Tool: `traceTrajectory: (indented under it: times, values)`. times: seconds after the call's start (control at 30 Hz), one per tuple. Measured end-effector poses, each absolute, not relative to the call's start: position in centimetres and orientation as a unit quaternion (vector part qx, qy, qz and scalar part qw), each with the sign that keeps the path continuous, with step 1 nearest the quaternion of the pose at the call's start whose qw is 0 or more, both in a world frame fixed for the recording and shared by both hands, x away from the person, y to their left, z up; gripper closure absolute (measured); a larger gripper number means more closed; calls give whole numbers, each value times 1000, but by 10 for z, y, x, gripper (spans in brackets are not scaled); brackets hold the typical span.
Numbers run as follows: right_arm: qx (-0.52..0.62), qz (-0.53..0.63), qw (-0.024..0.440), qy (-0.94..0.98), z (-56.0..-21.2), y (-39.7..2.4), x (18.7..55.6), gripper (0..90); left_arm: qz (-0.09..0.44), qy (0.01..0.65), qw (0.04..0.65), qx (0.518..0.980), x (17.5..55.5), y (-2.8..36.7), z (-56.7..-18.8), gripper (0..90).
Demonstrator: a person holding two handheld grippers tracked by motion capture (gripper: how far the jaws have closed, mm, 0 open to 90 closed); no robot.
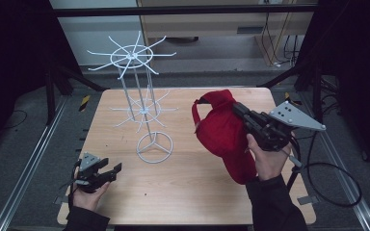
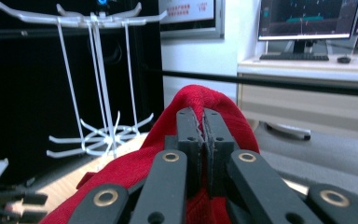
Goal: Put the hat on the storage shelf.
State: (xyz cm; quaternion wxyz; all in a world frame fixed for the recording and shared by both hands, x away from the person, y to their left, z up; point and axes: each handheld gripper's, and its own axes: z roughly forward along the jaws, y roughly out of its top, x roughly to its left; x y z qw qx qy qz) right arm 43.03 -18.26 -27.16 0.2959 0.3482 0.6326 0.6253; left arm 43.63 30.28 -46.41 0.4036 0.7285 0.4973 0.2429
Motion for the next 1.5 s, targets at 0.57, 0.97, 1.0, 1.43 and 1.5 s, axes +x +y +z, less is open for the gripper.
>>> traceTrajectory:
  times: [0.57, 0.97, 1.0, 1.43, 1.5]
  values:
    - [309, 661, 336, 595, -209, -177, 423, 876, 246, 498, 393, 733, 439, 302, -468, 389]
    - [283, 688, 347, 571, -169, -159, 425, 876, 244, 498, 392, 734, 439, 302, -468, 389]
    - [283, 688, 347, 571, -169, -159, 425, 876, 244, 497, 392, 735, 439, 302, -468, 389]
    - [284, 707, 338, 553, -153, -132, 462, 876, 244, 493, 393, 737, 439, 301, -468, 391]
    - [288, 703, 334, 558, -159, -128, 469, 876, 244, 493, 394, 737, 439, 302, -468, 391]
